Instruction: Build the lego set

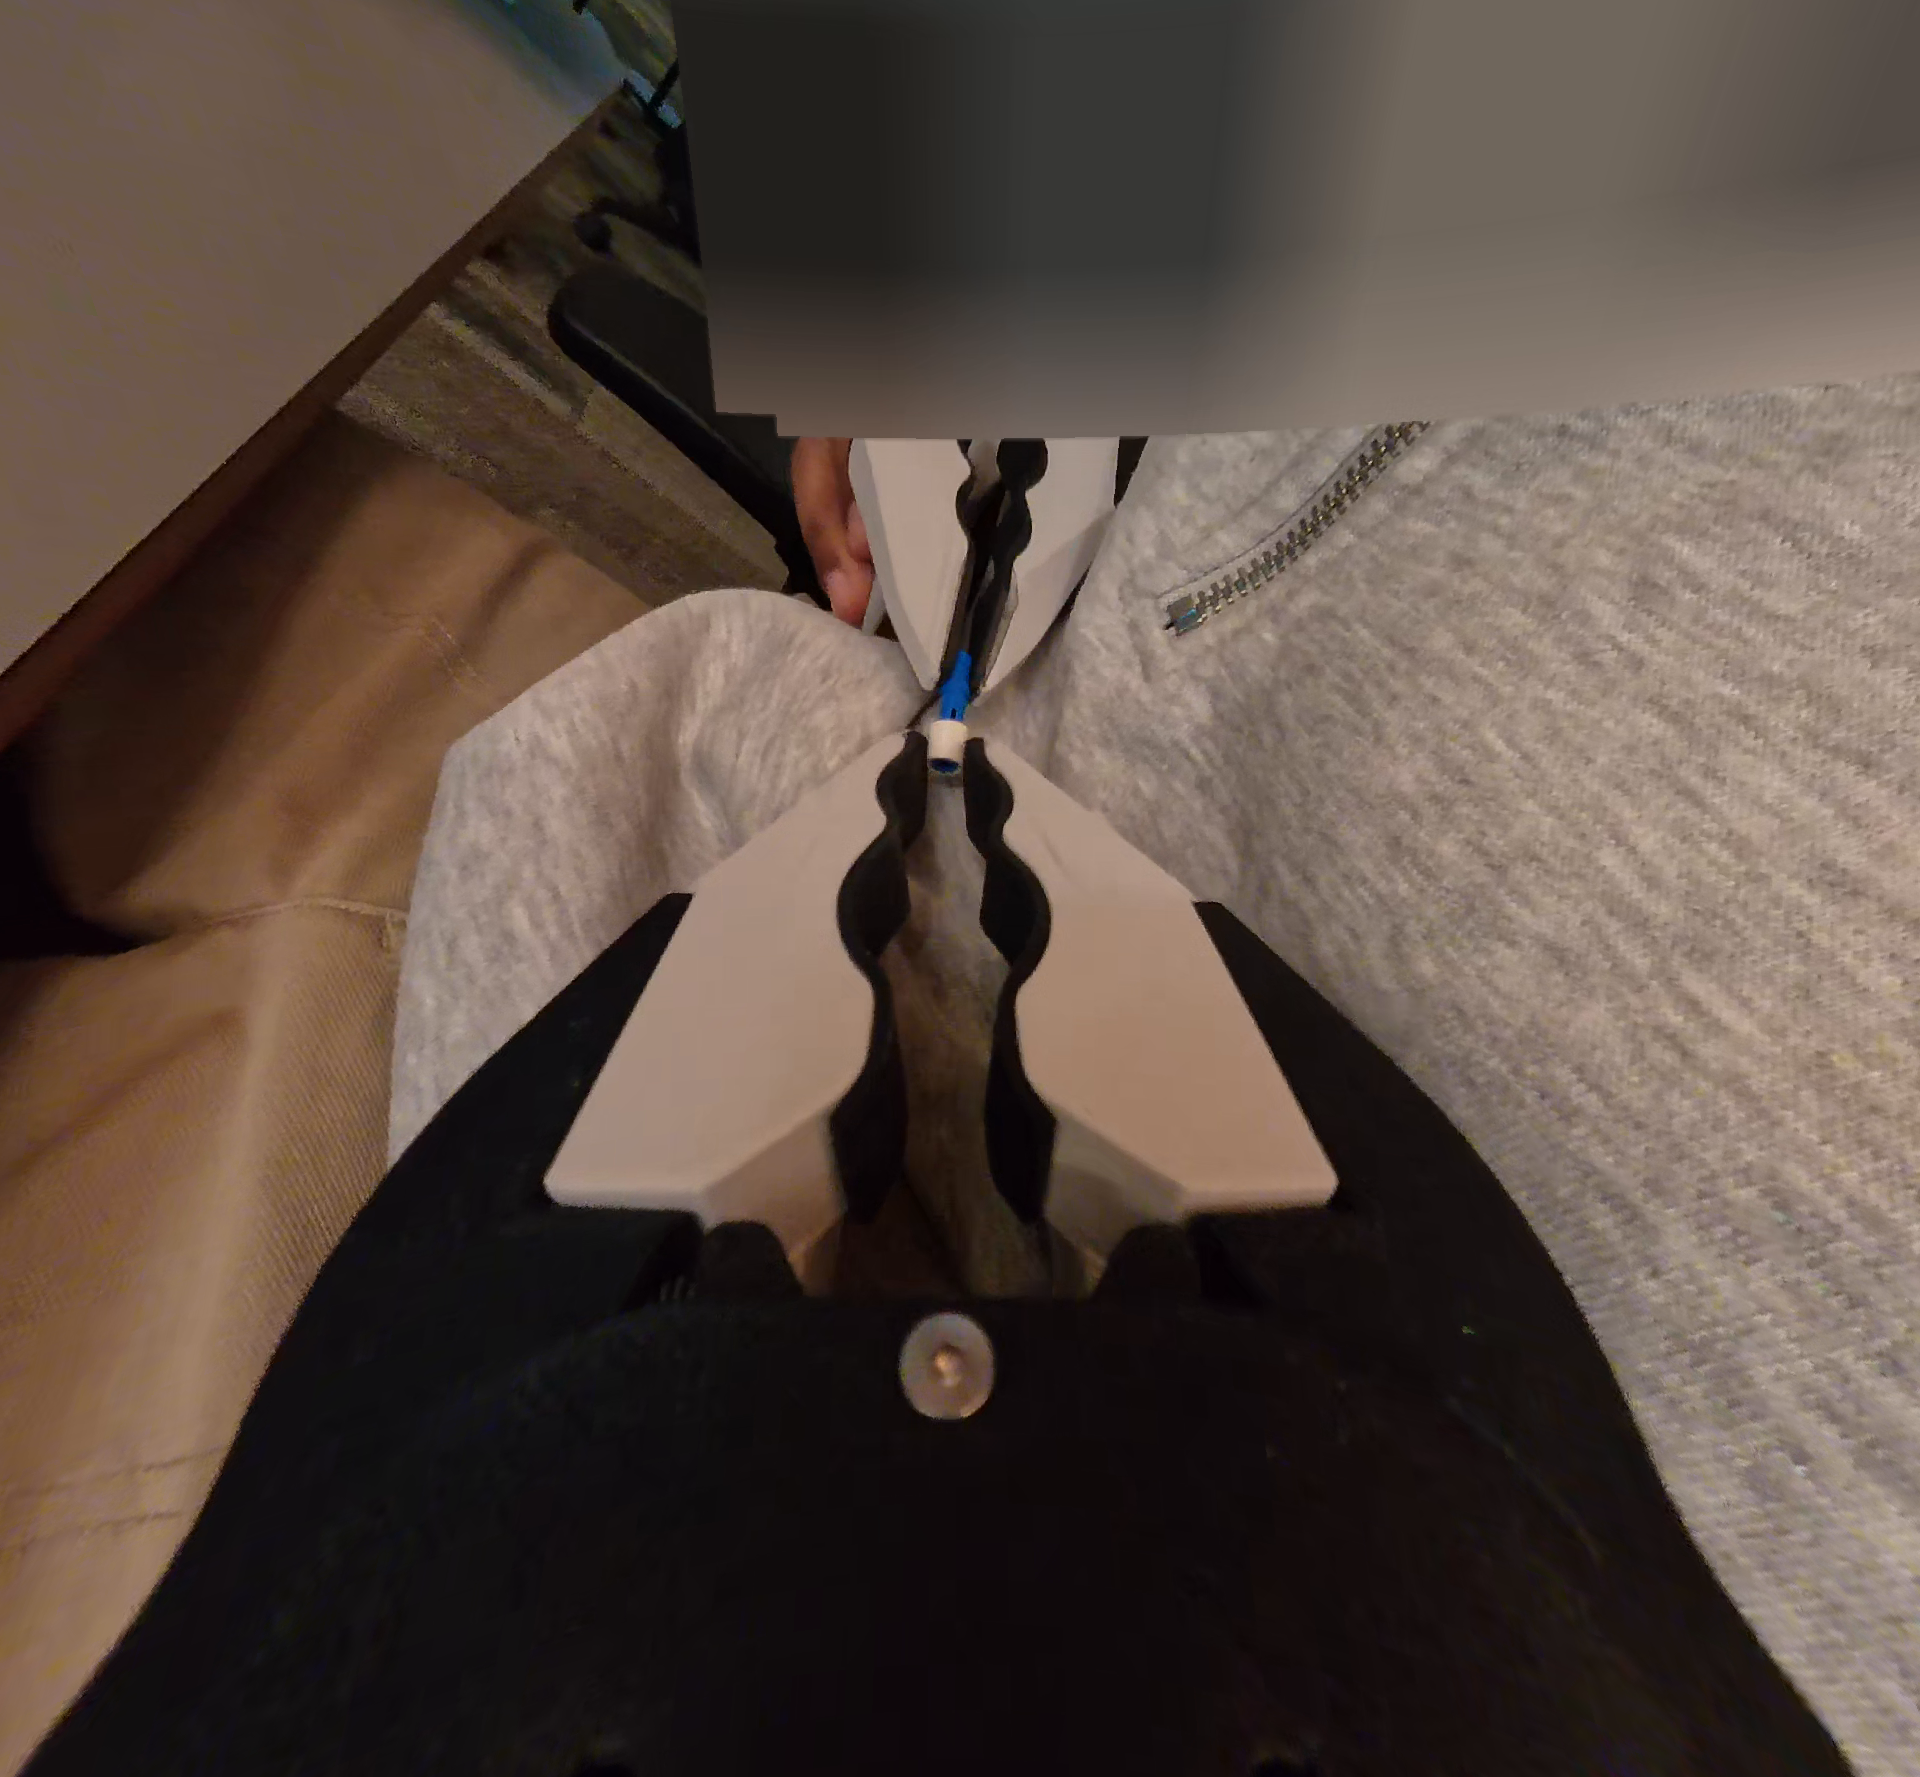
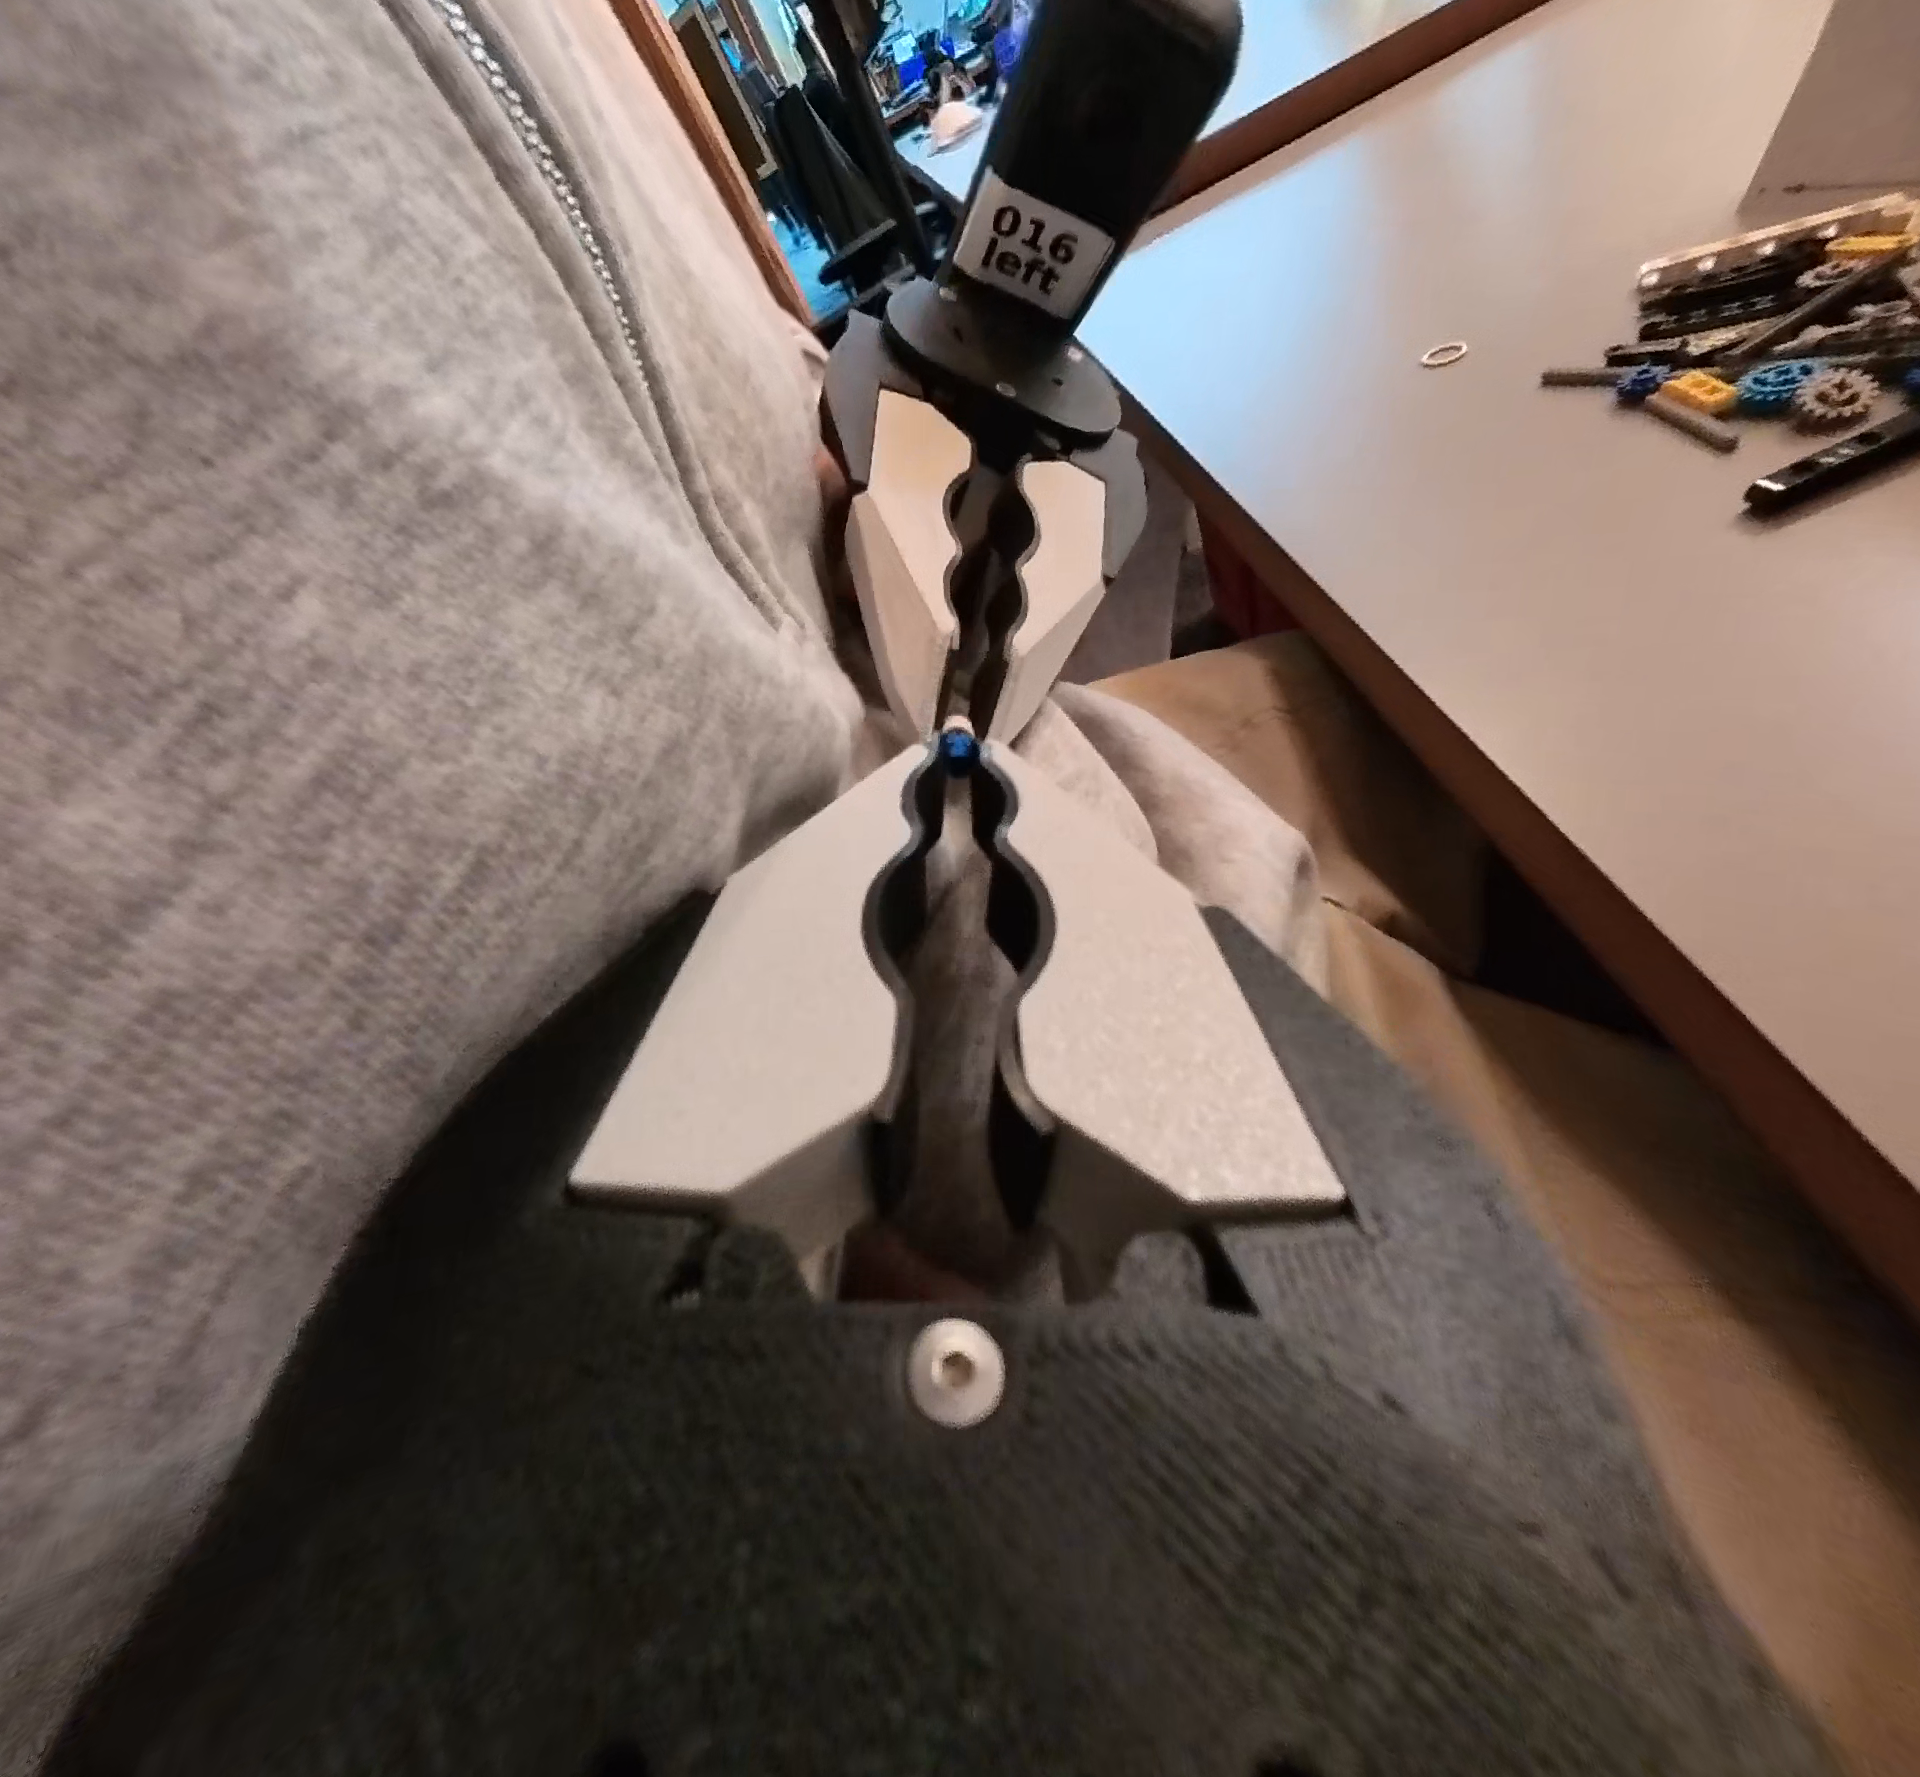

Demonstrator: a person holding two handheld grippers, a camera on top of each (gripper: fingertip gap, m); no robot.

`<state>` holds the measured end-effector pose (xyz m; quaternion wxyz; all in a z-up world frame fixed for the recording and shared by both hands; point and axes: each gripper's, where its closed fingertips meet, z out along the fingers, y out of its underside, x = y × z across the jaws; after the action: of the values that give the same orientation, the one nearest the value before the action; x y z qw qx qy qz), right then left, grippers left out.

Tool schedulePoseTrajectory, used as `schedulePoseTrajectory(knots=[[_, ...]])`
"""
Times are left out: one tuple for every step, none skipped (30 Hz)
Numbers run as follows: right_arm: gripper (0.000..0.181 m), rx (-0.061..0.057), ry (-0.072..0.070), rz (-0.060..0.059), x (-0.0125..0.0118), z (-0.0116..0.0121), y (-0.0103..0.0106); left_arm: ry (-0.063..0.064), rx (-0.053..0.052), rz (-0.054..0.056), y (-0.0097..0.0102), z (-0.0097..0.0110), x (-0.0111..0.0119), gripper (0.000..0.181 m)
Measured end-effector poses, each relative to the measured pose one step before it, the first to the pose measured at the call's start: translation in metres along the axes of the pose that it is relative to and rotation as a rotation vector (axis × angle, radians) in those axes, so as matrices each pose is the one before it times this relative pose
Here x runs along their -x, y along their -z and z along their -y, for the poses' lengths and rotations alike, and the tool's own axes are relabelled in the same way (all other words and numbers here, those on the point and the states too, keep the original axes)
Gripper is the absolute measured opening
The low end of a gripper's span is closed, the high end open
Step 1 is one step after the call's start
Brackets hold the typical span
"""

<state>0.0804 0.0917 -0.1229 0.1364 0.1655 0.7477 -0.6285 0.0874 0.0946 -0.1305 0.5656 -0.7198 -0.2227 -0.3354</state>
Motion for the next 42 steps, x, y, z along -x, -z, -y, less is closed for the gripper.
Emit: schedulePoseTrajectory(knots=[[0.002, 0.0033, -0.0064, 0.0076, 0.00073, -0.00073, 0.00003, -0.0084, 0.0106, 0.0009, -0.00051, -0.00090, -0.00048, 0.005], [0.002, 0.0043, -0.0079, 0.0091, 0.00079, -0.00093, -0.00002, -0.0058, 0.0107, -0.0011, -0.00036, -0.00084, -0.00060, 0.005], [0.002, 0.0037, -0.0052, 0.0064, 0.00069, -0.00075, -0.00001, -0.0031, 0.0094, 0.0001, -0.00024, -0.00070, -0.00049, 0.004], [0.003, 0.0038, -0.0008, 0.0038, 0.00052, -0.00066, -0.00006, -0.0042, 0.0096, 0.0037, -0.00053, -0.00063, -0.00018, 0.004], [0.003, 0.0090, -0.0015, 0.0067, 0.00080, -0.00098, -0.00014, -0.0047, 0.0137, 0.0028, -0.00056, -0.00123, -0.00039, 0.004], [0.003, 0.0121, -0.0018, 0.0072, 0.00082, -0.00110, -0.00016, -0.0029, 0.0144, 0.0009, -0.00063, -0.00141, -0.00063, 0.004], [0.003, 0.0143, -0.0012, 0.0043, 0.00068, -0.00118, -0.00015, -0.0017, 0.0112, 0.0013, -0.00052, -0.00096, -0.00031, 0.004], [0.003, 0.0201, -0.0051, 0.0032, 0.00051, -0.00136, -0.00021, -0.0019, 0.0110, 0.0018, -0.00074, -0.00122, -0.00017, 0.004], [0.003, 0.0208, -0.0047, 0.0024, 0.00060, -0.00140, -0.00022, 0.0001, 0.0096, -0.0004, -0.00086, -0.00115, -0.00018, 0.004], [0.003, 0.0161, -0.0013, -0.0011, 0.00035, -0.00119, -0.00012, 0.0024, 0.0069, -0.0007, -0.00077, -0.00094, -0.00005, 0.004], [0.003, 0.0129, -0.0045, -0.0004, 0.00022, -0.00123, -0.00017, 0.0022, 0.0034, -0.0011, -0.00050, -0.00049, 0.00001, 0.004], [0.003, 0.0115, -0.0073, 0.0031, 0.00022, -0.00109, 0.00000, 0.0037, 0.0028, -0.0025, -0.00071, -0.00034, 0.00001, 0.003], [0.003, 0.0066, -0.0068, 0.0033, -0.00003, -0.00052, 0.00013, 0.0011, 0.0009, -0.0008, -0.00049, 0.00010, -0.00002, 0.003], [0.003, 0.0044, -0.0086, 0.0034, -0.00011, -0.00046, 0.00010, 0.0044, -0.0007, -0.0004, -0.00032, 0.00013, 0.00015, 0.003], [0.003, 0.0045, -0.0081, 0.0045, -0.00010, -0.00063, 0.00006, 0.0033, -0.0007, -0.0003, -0.00033, 0.00014, 0.00009, 0.003], [0.003, 0.0017, -0.0058, 0.0046, -0.00005, -0.00011, -0.00009, 0.0020, -0.0030, 0.0004, -0.00018, 0.00049, -0.00001, 0.003], [0.003, 0.0044, -0.0049, 0.0089, 0.00059, -0.00049, -0.00156, 0.0024, -0.0049, -0.0038, -0.00083, 0.00110, -0.00075, 0.003], [0.003, 0.0073, 0.0027, 0.0092, 0.00082, -0.00042, -0.00192, -0.0030, 0.0044, -0.0029, -0.00158, 0.00016, -0.00086, 0.003], [0.003, 0.0104, 0.0132, 0.0042, -0.00016, -0.00026, -0.00066, -0.0076, 0.0108, 0.0043, -0.00053, -0.00057, 0.00038, 0.003], [0.003, 0.0044, 0.0066, 0.0021, -0.00045, 0.00033, -0.00021, 0.0024, 0.0013, -0.0004, 0.00043, 0.00030, 0.00033, 0.003], [0.003, -0.0012, -0.0005, 0.0029, -0.00049, 0.00064, -0.00024, 0.0086, -0.0043, -0.0029, 0.00048, 0.00048, 0.00022, 0.003], [0.003, -0.0041, -0.0017, 0.0029, -0.00041, 0.00067, -0.00004, 0.0049, -0.0056, -0.0013, 0.00054, 0.00059, 0.00012, 0.003], [0.003, -0.0041, 0.0007, 0.0010, -0.00052, 0.00062, -0.00006, 0.0012, -0.0037, 0.0008, 0.00051, 0.00053, 0.00025, 0.003], [0.003, -0.0030, 0.0018, 0.0006, -0.00039, 0.00057, -0.00005, -0.0040, -0.0028, 0.0025, 0.00037, 0.00054, 0.00024, 0.003], [0.003, -0.0028, 0.0002, 0.0008, -0.00043, 0.00043, -0.00008, -0.0034, -0.0008, 0.0016, 0.00024, 0.00037, 0.00022, 0.003], [0.003, -0.0047, -0.0015, -0.0002, -0.00038, 0.00037, -0.00010, 0.0012, -0.0019, -0.0009, 0.00026, 0.00036, 0.00026, 0.003], [0.003, -0.0055, -0.0001, -0.0016, -0.00041, 0.00032, -0.00011, 0.0026, -0.0027, -0.0034, 0.00036, 0.00027, 0.00023, 0.003], [0.003, -0.0040, -0.0009, -0.0008, -0.00024, 0.00037, -0.00012, 0.0003, -0.0005, -0.0031, 0.00015, 0.00017, 0.00010, 0.003], [0.003, -0.0037, -0.0004, -0.0010, -0.00034, 0.00023, -0.00003, 0.0001, 0.0000, -0.0030, 0.00024, 0.00023, 0.00013, 0.003], [0.003, -0.0057, 0.0001, -0.0027, -0.00049, 0.00055, -0.00016, 0.0016, -0.0002, -0.0053, 0.00039, 0.00030, 0.00032, 0.003], [0.002, -0.0109, -0.0011, -0.0051, -0.00083, 0.00096, -0.00009, 0.0007, 0.0000, -0.0065, 0.00082, 0.00074, 0.00046, 0.003], [0.002, -0.0185, -0.0051, -0.0042, -0.00143, 0.00186, 0.00038, -0.0048, -0.0010, -0.0046, 0.00109, 0.00156, 0.00071, 0.003], [0.002, -0.0238, -0.0065, -0.0023, -0.00178, 0.00284, 0.00080, -0.0112, -0.0025, -0.0039, 0.00133, 0.00276, 0.00086, 0.004], [0.002, -0.0259, -0.0060, -0.0026, -0.00230, 0.00360, 0.00107, -0.0079, -0.0078, -0.0045, 0.00139, 0.00366, 0.00109, 0.004], [0.003, -0.0275, -0.0087, -0.0009, -0.00238, 0.00438, 0.00125, -0.0017, -0.0157, -0.0079, 0.00165, 0.00443, 0.00102, 0.004], [0.007, -0.0214, -0.0027, 0.0026, -0.00198, 0.00423, 0.00125, 0.0064, -0.0204, -0.0106, 0.00188, 0.00490, 0.00107, 0.004], [0.012, -0.0088, 0.0078, -0.0061, -0.00329, 0.00310, 0.00138, 0.0077, -0.0217, -0.0062, 0.00213, 0.00507, 0.00209, 0.004], [0.018, -0.0035, 0.0169, -0.0190, -0.00514, 0.00306, 0.00177, 0.0026, -0.0229, -0.0006, 0.00218, 0.00505, 0.00268, 0.004], [0.023, -0.0078, 0.0216, -0.0164, -0.00500, 0.00411, 0.00232, -0.0010, -0.0200, 0.0049, 0.00211, 0.00448, 0.00329, 0.004], [0.026, -0.0123, 0.0216, -0.0122, -0.00499, 0.00507, 0.00278, -0.0051, -0.0135, 0.0070, 0.00191, 0.00361, 0.00324, 0.004], [0.030, -0.0166, 0.0204, -0.0183, -0.00636, 0.00608, 0.00287, -0.0146, -0.0112, 0.0151, 0.00203, 0.00359, 0.00422, 0.004], [0.035, -0.0195, 0.0197, -0.0259, -0.00807, 0.00629, 0.00274, -0.0208, -0.0139, 0.0248, 0.00222, 0.00443, 0.00582, 0.004]])
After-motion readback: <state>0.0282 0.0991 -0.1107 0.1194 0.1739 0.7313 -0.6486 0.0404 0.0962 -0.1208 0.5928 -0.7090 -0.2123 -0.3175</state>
